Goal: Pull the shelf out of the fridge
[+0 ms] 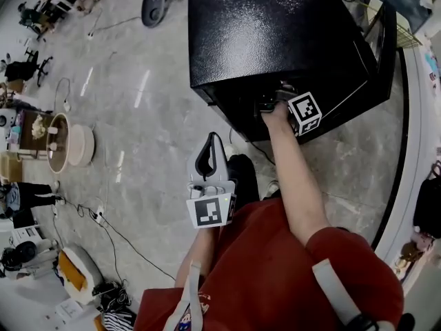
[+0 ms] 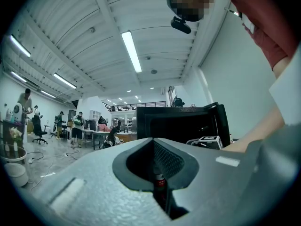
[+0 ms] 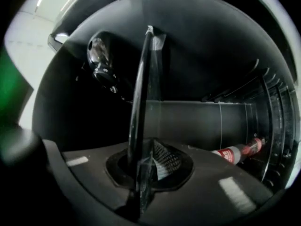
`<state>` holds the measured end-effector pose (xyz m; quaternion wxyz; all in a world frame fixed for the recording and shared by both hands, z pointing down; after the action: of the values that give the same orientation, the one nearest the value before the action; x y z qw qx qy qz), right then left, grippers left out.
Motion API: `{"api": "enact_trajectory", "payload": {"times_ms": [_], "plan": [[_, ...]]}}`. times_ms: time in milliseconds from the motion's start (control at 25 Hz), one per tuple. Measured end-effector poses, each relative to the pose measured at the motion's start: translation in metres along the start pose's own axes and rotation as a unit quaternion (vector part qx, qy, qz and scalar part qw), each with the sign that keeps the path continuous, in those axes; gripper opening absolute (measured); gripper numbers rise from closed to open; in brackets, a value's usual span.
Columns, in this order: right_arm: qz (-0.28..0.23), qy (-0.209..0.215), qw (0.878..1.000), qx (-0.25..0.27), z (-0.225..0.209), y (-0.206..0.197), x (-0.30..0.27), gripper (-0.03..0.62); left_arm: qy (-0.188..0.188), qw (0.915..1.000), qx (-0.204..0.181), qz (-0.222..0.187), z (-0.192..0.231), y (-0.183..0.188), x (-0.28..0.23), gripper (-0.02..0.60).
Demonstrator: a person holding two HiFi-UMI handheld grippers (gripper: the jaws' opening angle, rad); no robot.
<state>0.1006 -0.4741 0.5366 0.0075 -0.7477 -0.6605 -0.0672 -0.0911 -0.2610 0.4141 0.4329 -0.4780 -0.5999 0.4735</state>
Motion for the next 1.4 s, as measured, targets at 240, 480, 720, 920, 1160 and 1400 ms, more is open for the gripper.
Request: {"api": "enact_trajectory", "payload": {"times_ms": [240,480,720,920,1160,1400], "plan": [[0.000,-0.009,1.000,-0.014,0.000,0.000,0.021,0.015,0.002,1.0000,0.004,0.002,-0.003,-0.002,0.008,0.002],[0.004,-0.007,1.000,-0.019,0.003,0.004,0.045,0.010,0.013,0.9999,0.001,0.010,-0.007,-0.002,0.018,0.002],[0.013,-0.010,1.000,-0.026,0.004,0.007,0.076,0.008,0.022,0.9997,0.009,0.002,-0.014,-0.005,0.032,0.002],[0.021,-0.015,0.999,-0.026,0.004,0.007,0.103,0.008,0.023,0.9996,0.015,0.007,-0.020,-0.005,0.045,0.002],[0.031,-0.019,0.999,-0.032,0.007,0.016,0.136,0.008,0.031,0.9994,0.012,0.012,-0.031,-0.005,0.058,0.002],[0.034,-0.027,0.999,-0.030,0.013,0.012,0.170,0.008,0.030,0.9993,0.010,0.018,-0.025,-0.001,0.074,0.002]]}}
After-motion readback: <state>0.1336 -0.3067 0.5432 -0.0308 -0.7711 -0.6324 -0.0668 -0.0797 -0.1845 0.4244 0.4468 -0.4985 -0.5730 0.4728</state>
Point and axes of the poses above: the fingertips, and each gripper's own axes: x backward along the fingers, z to its left, y out of its top, the point moved 1 cm from there along x, backward along the fingers, and after that the axes turned 9 degrees about -x, right-handed, at the moved point
